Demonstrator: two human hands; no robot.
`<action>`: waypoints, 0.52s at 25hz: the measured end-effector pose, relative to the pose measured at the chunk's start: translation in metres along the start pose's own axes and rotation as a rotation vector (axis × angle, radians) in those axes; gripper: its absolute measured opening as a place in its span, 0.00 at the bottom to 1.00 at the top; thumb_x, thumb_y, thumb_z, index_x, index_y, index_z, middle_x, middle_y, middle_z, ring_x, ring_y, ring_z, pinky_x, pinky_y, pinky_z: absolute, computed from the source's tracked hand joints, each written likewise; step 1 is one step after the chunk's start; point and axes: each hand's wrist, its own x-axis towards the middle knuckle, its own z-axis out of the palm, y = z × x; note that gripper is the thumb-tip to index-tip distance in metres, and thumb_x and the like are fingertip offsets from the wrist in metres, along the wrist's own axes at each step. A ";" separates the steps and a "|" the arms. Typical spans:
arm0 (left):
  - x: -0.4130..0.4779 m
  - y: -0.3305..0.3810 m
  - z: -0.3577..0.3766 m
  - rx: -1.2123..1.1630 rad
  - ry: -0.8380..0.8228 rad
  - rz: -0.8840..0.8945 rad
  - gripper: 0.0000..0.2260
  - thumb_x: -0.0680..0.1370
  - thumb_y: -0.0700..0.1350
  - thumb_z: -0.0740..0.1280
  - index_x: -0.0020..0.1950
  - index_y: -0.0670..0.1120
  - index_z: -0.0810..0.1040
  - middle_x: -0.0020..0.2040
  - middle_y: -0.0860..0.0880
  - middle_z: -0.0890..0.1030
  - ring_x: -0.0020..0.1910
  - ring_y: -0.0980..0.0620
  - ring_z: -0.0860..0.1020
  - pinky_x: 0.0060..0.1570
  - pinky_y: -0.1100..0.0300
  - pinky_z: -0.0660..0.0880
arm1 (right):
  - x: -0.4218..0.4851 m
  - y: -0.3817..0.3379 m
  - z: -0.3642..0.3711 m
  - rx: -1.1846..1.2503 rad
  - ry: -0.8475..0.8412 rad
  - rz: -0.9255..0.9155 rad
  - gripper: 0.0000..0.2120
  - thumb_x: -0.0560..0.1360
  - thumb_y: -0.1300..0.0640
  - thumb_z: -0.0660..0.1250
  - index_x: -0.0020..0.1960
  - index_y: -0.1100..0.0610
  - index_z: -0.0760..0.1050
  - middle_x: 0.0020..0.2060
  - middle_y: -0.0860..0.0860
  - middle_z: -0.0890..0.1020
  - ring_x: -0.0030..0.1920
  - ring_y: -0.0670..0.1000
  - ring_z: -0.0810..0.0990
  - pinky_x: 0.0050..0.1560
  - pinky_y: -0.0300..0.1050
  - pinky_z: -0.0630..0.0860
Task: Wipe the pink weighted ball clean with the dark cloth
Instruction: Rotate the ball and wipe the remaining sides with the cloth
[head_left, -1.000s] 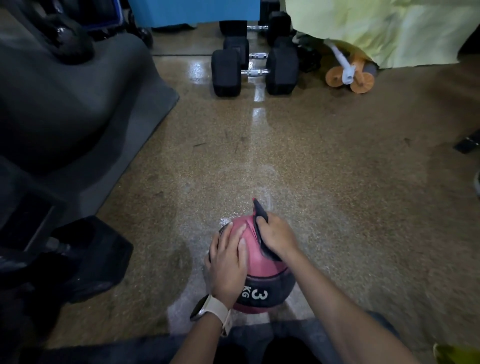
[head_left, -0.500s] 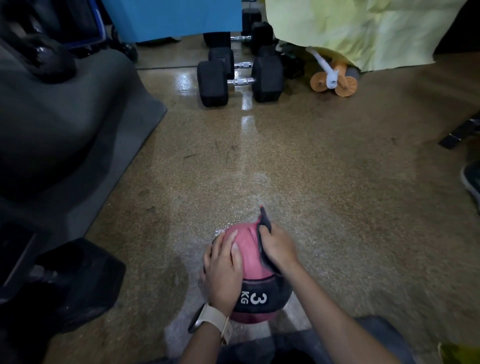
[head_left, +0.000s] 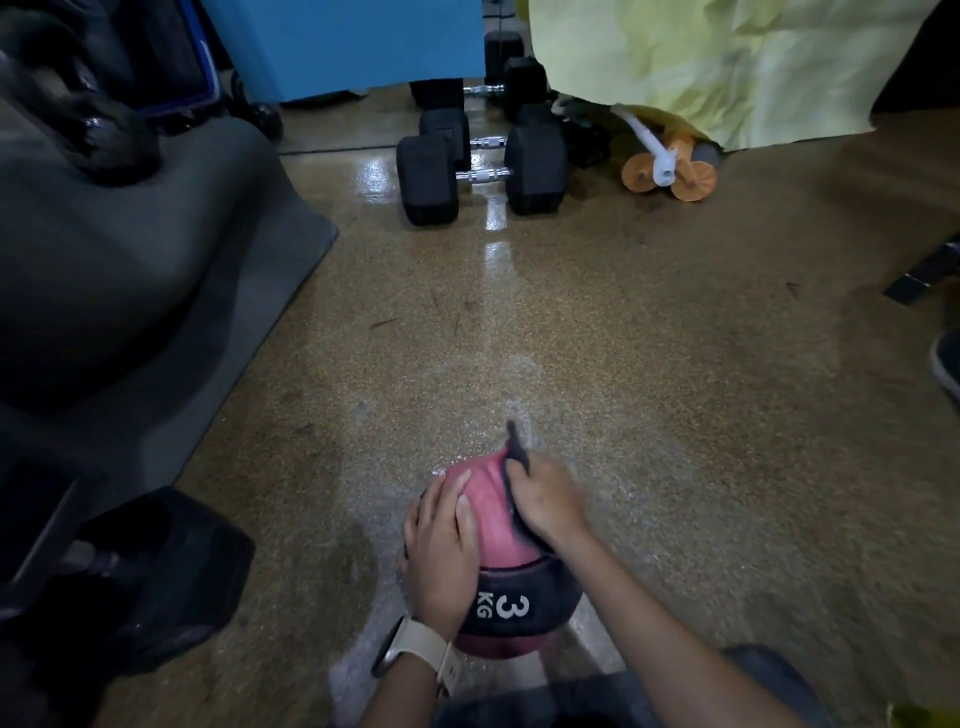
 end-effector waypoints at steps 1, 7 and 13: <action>0.003 0.000 -0.001 -0.002 0.007 -0.007 0.32 0.77 0.67 0.39 0.76 0.64 0.66 0.79 0.58 0.66 0.81 0.51 0.59 0.77 0.40 0.59 | -0.009 -0.007 0.012 -0.133 0.056 -0.127 0.18 0.81 0.46 0.51 0.56 0.52 0.76 0.55 0.49 0.80 0.60 0.54 0.76 0.59 0.51 0.71; 0.009 -0.004 -0.007 -0.018 -0.002 0.000 0.26 0.80 0.61 0.45 0.74 0.62 0.70 0.79 0.57 0.68 0.80 0.51 0.61 0.74 0.53 0.57 | -0.082 0.047 0.021 0.072 0.161 -0.285 0.23 0.81 0.40 0.45 0.74 0.42 0.61 0.74 0.41 0.63 0.76 0.45 0.55 0.74 0.47 0.55; -0.003 0.013 -0.004 0.071 0.021 -0.092 0.29 0.81 0.63 0.40 0.79 0.59 0.62 0.81 0.52 0.63 0.80 0.45 0.59 0.75 0.44 0.57 | -0.041 0.019 0.013 -0.027 0.142 -0.179 0.23 0.81 0.42 0.46 0.68 0.49 0.69 0.68 0.48 0.72 0.72 0.54 0.65 0.68 0.52 0.65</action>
